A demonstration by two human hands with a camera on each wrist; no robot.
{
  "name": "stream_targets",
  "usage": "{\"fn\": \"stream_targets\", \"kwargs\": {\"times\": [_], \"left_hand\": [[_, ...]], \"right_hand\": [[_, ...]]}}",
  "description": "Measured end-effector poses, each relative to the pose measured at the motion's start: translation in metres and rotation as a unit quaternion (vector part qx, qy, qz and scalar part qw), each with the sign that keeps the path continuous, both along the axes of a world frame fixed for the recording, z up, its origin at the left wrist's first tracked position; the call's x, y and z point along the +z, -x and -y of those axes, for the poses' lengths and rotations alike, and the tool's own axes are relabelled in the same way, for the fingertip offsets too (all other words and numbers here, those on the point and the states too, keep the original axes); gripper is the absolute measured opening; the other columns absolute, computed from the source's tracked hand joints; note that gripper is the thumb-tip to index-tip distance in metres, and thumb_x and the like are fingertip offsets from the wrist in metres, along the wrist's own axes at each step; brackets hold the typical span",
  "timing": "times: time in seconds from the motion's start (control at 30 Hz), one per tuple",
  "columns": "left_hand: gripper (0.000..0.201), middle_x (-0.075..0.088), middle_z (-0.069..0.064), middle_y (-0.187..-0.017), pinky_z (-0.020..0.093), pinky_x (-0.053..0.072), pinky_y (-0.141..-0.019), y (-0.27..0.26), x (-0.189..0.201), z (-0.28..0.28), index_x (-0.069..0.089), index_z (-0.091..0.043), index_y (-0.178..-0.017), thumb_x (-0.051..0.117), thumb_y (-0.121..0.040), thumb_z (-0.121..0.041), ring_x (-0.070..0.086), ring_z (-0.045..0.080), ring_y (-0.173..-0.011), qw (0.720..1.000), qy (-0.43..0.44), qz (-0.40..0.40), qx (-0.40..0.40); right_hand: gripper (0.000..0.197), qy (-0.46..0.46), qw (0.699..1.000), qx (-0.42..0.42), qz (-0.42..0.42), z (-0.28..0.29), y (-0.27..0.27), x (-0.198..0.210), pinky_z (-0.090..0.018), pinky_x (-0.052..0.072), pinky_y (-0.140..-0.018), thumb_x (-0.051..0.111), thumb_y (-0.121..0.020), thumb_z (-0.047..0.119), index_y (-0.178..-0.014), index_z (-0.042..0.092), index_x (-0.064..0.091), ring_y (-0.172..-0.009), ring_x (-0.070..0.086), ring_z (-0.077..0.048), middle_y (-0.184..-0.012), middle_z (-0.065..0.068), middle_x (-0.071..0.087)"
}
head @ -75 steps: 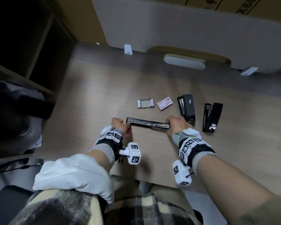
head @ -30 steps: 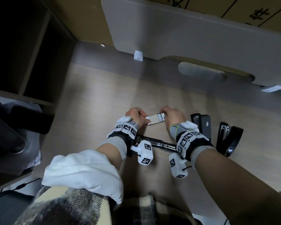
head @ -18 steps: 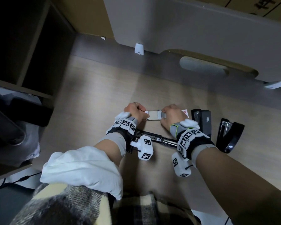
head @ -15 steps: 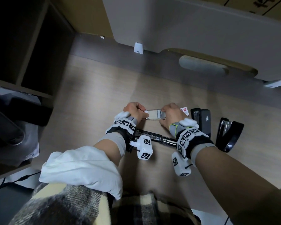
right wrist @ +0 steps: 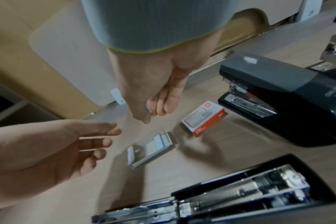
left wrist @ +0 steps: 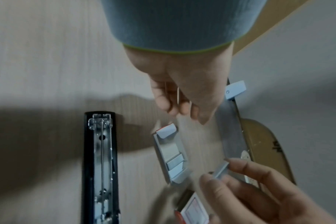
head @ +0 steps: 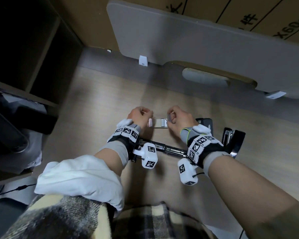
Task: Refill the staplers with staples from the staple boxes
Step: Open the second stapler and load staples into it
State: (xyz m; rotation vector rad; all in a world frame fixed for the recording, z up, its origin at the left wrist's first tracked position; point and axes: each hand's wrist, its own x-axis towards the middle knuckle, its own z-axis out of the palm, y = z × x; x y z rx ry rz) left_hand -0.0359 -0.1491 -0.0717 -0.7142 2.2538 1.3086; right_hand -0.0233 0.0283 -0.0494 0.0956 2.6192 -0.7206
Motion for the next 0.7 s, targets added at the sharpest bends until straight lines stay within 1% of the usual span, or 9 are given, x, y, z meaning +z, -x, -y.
{"fn": "stream_targets", "kwargs": {"times": [0.07,0.13,0.2,0.27,0.37,0.43,0.53,0.6,0.7], "left_hand": [[0.021,0.073,0.004,-0.085,0.024,0.053,-0.057,-0.006,0.011,-0.003,0.070,-0.017,-0.096,0.071,-0.086,-0.035,0.063,0.013,-0.057,0.995,-0.099,0.017,0.019],[0.027,0.072,0.006,-0.082,0.019,0.049,-0.049,-0.020,0.021,-0.006,0.070,-0.013,-0.104,0.075,-0.085,-0.031,0.061,0.007,-0.051,0.987,-0.162,0.014,-0.010],[0.023,0.072,0.003,-0.074,0.018,0.047,-0.049,-0.032,0.026,-0.007,0.073,-0.012,-0.101,0.079,-0.082,-0.023,0.061,0.005,-0.052,0.986,-0.167,-0.008,-0.024],[0.016,0.069,0.004,-0.068,0.017,0.047,-0.048,-0.046,0.025,-0.004,0.071,-0.010,-0.096,0.078,-0.082,-0.013,0.061,0.006,-0.051,0.986,-0.164,-0.023,0.012],[0.014,0.066,0.009,-0.067,0.022,0.049,-0.051,-0.063,0.022,0.005,0.068,-0.004,-0.097,0.074,-0.084,-0.007,0.061,0.010,-0.050,0.985,-0.158,-0.019,0.071],[0.014,0.068,0.013,-0.070,0.025,0.048,-0.053,-0.071,0.019,0.011,0.067,-0.002,-0.096,0.073,-0.083,-0.005,0.062,0.012,-0.051,0.983,-0.161,-0.010,0.093],[0.011,0.070,0.015,-0.075,0.028,0.051,-0.062,-0.077,0.015,0.020,0.070,-0.004,-0.090,0.074,-0.080,-0.006,0.063,0.015,-0.056,0.980,-0.176,0.016,0.090],[0.010,0.071,0.015,-0.078,0.027,0.052,-0.066,-0.078,0.013,0.027,0.072,-0.006,-0.088,0.075,-0.079,-0.010,0.064,0.017,-0.063,0.981,-0.179,0.033,0.067],[0.007,0.073,0.011,-0.079,0.018,0.047,-0.055,-0.078,0.013,0.035,0.074,-0.012,-0.086,0.075,-0.079,-0.015,0.065,0.013,-0.065,0.984,-0.167,0.042,0.041]], "right_hand": [[0.044,0.036,0.999,0.024,-0.006,0.002,-0.005,0.003,-0.034,0.055,-0.076,0.072,-0.074,0.023,-0.111,0.035,0.050,-0.079,0.067,-0.019,-0.078,0.013,0.064],[0.043,0.044,0.998,0.033,-0.003,0.004,-0.012,0.009,-0.032,0.054,-0.075,0.075,-0.073,0.028,-0.109,0.034,0.051,-0.078,0.067,-0.015,-0.078,0.015,0.066],[0.034,0.062,0.997,0.034,-0.011,0.008,-0.017,0.011,-0.034,0.055,-0.073,0.078,-0.070,0.035,-0.095,0.029,0.056,-0.074,0.066,-0.013,-0.073,0.014,0.065],[0.034,0.085,0.995,0.041,-0.008,0.011,-0.025,0.012,-0.034,0.055,-0.071,0.081,-0.068,0.042,-0.089,0.028,0.058,-0.071,0.064,-0.011,-0.073,0.013,0.066],[0.037,0.023,0.998,0.057,0.016,0.014,-0.031,0.013,-0.028,0.046,-0.069,0.073,-0.074,0.054,-0.099,0.030,0.059,-0.081,0.063,-0.012,-0.086,0.015,0.068],[0.034,0.002,0.999,0.052,0.009,0.012,-0.035,0.011,-0.026,0.040,-0.069,0.070,-0.079,0.052,-0.104,0.031,0.060,-0.089,0.064,-0.013,-0.093,0.016,0.067],[0.034,0.034,0.995,0.095,-0.002,0.020,-0.041,0.007,-0.027,0.046,-0.077,0.071,-0.080,0.046,-0.110,0.034,0.064,-0.094,0.063,-0.011,-0.103,0.015,0.068],[0.031,0.025,0.992,0.124,0.007,0.032,-0.044,0.002,-0.027,0.048,-0.079,0.071,-0.079,0.046,-0.108,0.037,0.067,-0.096,0.063,-0.010,-0.103,0.016,0.069],[0.026,-0.032,0.991,0.133,-0.007,0.046,-0.046,-0.001,-0.027,0.046,-0.078,0.067,-0.082,0.047,-0.106,0.039,0.069,-0.099,0.063,-0.014,-0.100,0.010,0.069]]}}
